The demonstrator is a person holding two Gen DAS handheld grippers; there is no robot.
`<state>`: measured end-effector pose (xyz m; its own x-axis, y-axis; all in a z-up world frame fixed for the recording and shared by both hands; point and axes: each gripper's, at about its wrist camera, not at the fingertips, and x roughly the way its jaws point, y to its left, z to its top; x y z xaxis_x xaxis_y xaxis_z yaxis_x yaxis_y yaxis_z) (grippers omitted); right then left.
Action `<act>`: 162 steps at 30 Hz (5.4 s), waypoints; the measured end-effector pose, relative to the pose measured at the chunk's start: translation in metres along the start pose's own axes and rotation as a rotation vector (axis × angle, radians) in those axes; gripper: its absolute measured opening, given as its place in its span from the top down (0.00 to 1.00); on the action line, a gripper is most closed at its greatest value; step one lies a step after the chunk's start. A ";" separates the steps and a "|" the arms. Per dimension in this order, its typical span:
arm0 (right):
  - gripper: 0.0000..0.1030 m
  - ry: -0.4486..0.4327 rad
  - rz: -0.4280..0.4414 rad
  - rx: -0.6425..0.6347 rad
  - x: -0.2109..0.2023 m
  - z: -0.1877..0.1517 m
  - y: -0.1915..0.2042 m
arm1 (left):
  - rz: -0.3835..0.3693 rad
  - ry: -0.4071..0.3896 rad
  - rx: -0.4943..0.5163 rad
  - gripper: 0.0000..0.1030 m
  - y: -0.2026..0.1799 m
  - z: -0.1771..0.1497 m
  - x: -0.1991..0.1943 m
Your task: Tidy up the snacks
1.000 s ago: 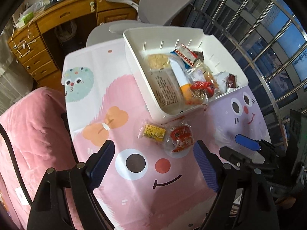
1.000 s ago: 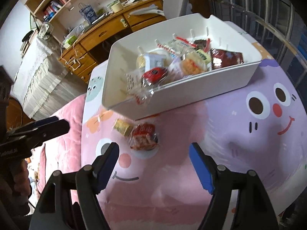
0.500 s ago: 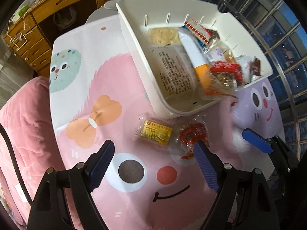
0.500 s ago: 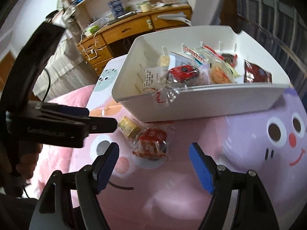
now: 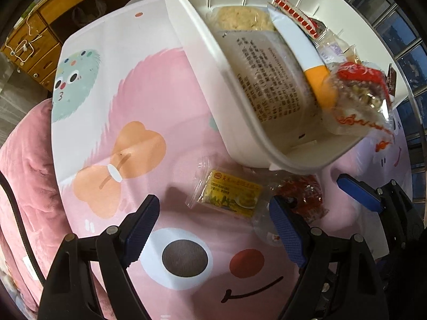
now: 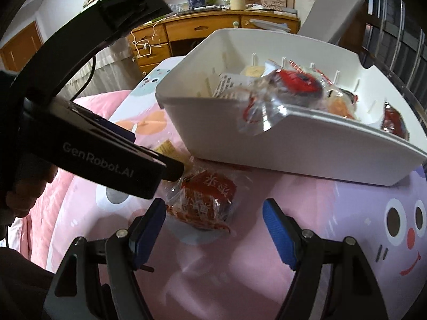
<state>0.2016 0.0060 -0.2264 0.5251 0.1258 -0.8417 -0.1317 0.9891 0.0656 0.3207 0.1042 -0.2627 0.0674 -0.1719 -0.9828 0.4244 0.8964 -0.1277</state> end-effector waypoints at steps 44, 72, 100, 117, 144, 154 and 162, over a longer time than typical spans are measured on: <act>0.46 0.073 -0.061 -0.134 -0.005 -0.013 0.029 | -0.129 -0.182 -0.095 0.88 0.030 -0.046 -0.018; 0.46 0.015 -0.240 0.096 -0.077 -0.048 0.009 | -0.011 -0.246 -0.012 0.44 0.015 -0.017 -0.017; 0.46 -0.114 -0.226 0.036 -0.136 -0.008 -0.032 | 0.002 -0.253 -0.233 0.75 0.033 -0.047 -0.066; 0.45 -0.204 -0.126 -0.099 -0.142 0.070 -0.137 | -0.004 -0.514 -0.312 0.75 -0.045 -0.027 -0.158; 0.22 -0.091 -0.100 -0.073 -0.140 0.062 -0.173 | 0.073 -0.358 -0.428 0.22 -0.096 -0.022 -0.158; 0.04 0.117 -0.049 0.090 -0.163 -0.017 -0.155 | 0.033 -0.286 -0.451 0.20 -0.090 -0.126 -0.160; 0.04 0.178 -0.039 0.284 -0.198 -0.069 -0.125 | -0.006 -0.274 -0.446 0.20 -0.096 -0.192 -0.173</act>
<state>0.0556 -0.1473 -0.1049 0.3671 0.0972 -0.9251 0.1382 0.9778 0.1576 0.0955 0.1263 -0.1065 0.3251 -0.2247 -0.9186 0.0041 0.9717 -0.2362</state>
